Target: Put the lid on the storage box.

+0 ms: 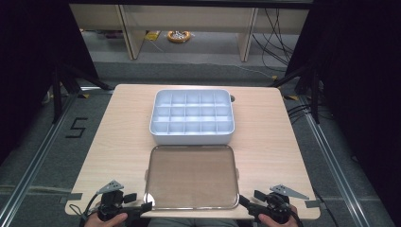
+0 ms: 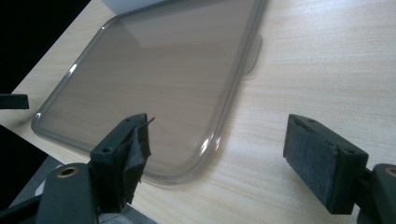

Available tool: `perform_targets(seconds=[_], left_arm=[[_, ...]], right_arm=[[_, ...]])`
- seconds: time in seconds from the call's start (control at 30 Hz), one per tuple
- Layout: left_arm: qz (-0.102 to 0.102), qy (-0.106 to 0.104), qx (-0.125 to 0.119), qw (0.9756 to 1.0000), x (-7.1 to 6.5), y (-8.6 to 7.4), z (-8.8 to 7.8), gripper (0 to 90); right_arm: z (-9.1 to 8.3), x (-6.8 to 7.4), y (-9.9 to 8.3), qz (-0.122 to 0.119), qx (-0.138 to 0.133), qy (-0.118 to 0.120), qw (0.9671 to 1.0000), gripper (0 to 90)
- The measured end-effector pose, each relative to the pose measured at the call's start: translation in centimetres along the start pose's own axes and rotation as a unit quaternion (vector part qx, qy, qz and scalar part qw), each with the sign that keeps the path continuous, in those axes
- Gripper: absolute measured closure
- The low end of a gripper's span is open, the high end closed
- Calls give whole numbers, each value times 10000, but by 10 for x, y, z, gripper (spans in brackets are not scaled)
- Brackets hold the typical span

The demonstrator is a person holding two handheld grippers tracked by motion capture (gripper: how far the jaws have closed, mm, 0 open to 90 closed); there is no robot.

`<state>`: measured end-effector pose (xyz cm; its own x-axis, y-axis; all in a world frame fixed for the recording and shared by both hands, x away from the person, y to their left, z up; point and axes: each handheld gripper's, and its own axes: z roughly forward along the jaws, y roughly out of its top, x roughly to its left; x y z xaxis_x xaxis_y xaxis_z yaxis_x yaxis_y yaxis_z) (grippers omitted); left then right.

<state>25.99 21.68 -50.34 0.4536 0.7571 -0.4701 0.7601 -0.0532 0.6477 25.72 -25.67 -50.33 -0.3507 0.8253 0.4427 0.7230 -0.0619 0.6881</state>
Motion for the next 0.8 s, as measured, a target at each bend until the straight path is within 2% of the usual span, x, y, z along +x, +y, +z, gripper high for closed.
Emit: perform_targets(seconds=[0.03,0.2,0.4,0.43,0.5,0.53,0.57,0.6,0.67,0.7,0.73,0.77,0.8], left_arm=[[0,0,0,10000,0,0,0,154],[-19,12,-17,10000,0,0,0,154],[-27,23,-27,10000,0,0,0,162],[-19,15,-27,10000,0,0,0,173],[20,14,-6,10000,0,-1,-1,201],[31,-6,-13,10000,0,-1,0,215],[37,-7,-13,10000,0,-1,0,236],[37,-19,-27,10000,0,-1,0,264],[78,-43,17,10000,-1,-1,1,265],[83,-61,20,9999,-1,-1,2,269],[119,-61,55,9999,0,0,3,312],[17,-42,-13,10000,1,2,5,327],[17,-42,-13,10000,1,2,5,339]], right_arm=[[0,3,0,218,40,47,9997,239],[1,4,0,283,-4,118,9995,241],[1,3,0,279,-10,149,9995,251],[2,1,0,85,-59,111,9999,252],[3,4,0,198,-60,178,9996,255],[4,2,1,56,-87,223,9997,258],[6,4,2,96,-78,181,9998,261],[9,5,2,3,-79,185,9998,273],[10,6,2,-3,-55,203,9998,277],[10,10,3,136,25,148,9998,281],[15,11,5,38,5,238,9997,301],[17,12,5,100,14,270,9996,306],[17,12,5,100,14,270,9996,306]])
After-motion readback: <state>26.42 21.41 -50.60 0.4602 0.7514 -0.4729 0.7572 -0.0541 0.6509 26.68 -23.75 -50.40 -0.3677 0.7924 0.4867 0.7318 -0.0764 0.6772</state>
